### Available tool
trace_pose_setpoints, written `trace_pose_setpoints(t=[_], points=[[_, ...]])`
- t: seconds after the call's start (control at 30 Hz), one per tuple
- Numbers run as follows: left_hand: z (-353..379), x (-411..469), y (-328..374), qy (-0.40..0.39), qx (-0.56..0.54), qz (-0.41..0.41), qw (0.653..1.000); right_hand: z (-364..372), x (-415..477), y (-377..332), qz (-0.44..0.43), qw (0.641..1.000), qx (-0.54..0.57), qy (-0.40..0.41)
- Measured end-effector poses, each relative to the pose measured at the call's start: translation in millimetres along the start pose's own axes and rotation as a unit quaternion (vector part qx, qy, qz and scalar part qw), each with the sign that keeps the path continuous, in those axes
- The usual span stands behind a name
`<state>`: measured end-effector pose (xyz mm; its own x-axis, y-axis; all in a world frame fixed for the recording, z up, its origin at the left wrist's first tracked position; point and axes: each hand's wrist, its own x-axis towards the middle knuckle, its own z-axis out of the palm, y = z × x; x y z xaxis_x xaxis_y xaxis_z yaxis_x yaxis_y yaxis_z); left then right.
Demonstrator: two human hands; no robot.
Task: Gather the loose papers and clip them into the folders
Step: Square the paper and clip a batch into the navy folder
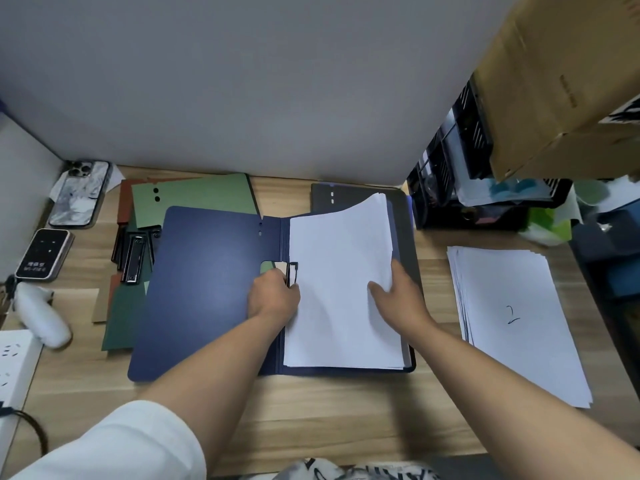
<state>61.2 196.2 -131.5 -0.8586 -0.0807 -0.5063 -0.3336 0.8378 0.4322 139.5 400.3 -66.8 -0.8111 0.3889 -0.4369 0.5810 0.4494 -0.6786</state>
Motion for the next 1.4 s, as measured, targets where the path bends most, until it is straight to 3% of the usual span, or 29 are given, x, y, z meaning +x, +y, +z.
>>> trace_pose_setpoints(t=[0.1, 0.27, 0.37, 0.43, 0.47, 0.53, 0.6, 0.63, 0.77, 0.87, 1.0, 1.1, 1.17, 1.23, 1.4], points=[[0.9, -5.3, 0.8, 0.001, -0.040, -0.012, 0.999, -1.4, -0.1, 0.7, -0.001, 1.000, 0.008, 0.019], [-12.1, -21.3, -17.7, -0.059, -0.186, -0.003, 0.981, -4.1, -6.2, 17.5, -0.024, 0.988, -0.052, 0.140], [-27.0, -29.9, -38.9, -0.071, -0.237, 0.014, 0.969, -8.8, -9.8, 26.1, 0.033, 0.992, -0.011, 0.119], [-43.9, -35.3, -60.1, 0.004, -0.208, 0.018, 0.978, -8.6, -11.0, 29.6, 0.066, 0.994, 0.038, 0.082], [-49.5, -34.2, -72.6, 0.064, -0.161, 0.001, 0.985, -9.0, -10.7, 32.6, 0.079, 0.993, 0.046, 0.071], [-66.3, -41.8, -99.9, 0.164, -0.051, -0.110, 0.979, -7.5, -12.4, 34.6, 0.086, 0.993, 0.050, 0.060], [-78.1, -47.6, -114.5, 0.151, -0.078, -0.238, 0.956, -8.4, -12.5, 33.4, 0.087, 0.993, 0.051, 0.057], [-82.3, -49.7, -118.3, 0.132, -0.119, -0.264, 0.948, -8.5, -12.5, 30.3, 0.082, 0.994, 0.046, 0.057], [-93.6, -55.9, -112.2, 0.130, -0.121, -0.288, 0.941, -15.9, -17.8, 12.1, 0.041, 0.996, 0.047, 0.065], [-116.3, -70.0, -90.6, 0.165, -0.096, -0.238, 0.952, -22.4, -21.4, -7.6, -0.021, 0.995, 0.062, 0.071], [-148.0, -101.4, -34.1, 0.177, -0.132, -0.065, 0.973, -20.9, -29.9, -34.6, -0.065, 0.991, 0.114, 0.012], [-136.9, -124.2, 9.8, -0.019, -0.344, 0.064, 0.937, -14.8, -41.9, -50.4, -0.059, 0.976, 0.200, -0.067], [-111.4, -132.2, 22.6, -0.164, -0.347, 0.110, 0.917, -13.3, -51.4, -53.2, -0.048, 0.965, 0.220, -0.136], [-81.5, -129.2, 17.9, -0.213, -0.304, 0.114, 0.921, -11.6, -52.2, -44.3, -0.047, 0.968, 0.192, -0.155], [-40.8, -112.2, -13.1, -0.104, -0.241, -0.021, 0.965, -28.2, -28.6, 3.9, 0.021, 0.973, 0.225, -0.053]])
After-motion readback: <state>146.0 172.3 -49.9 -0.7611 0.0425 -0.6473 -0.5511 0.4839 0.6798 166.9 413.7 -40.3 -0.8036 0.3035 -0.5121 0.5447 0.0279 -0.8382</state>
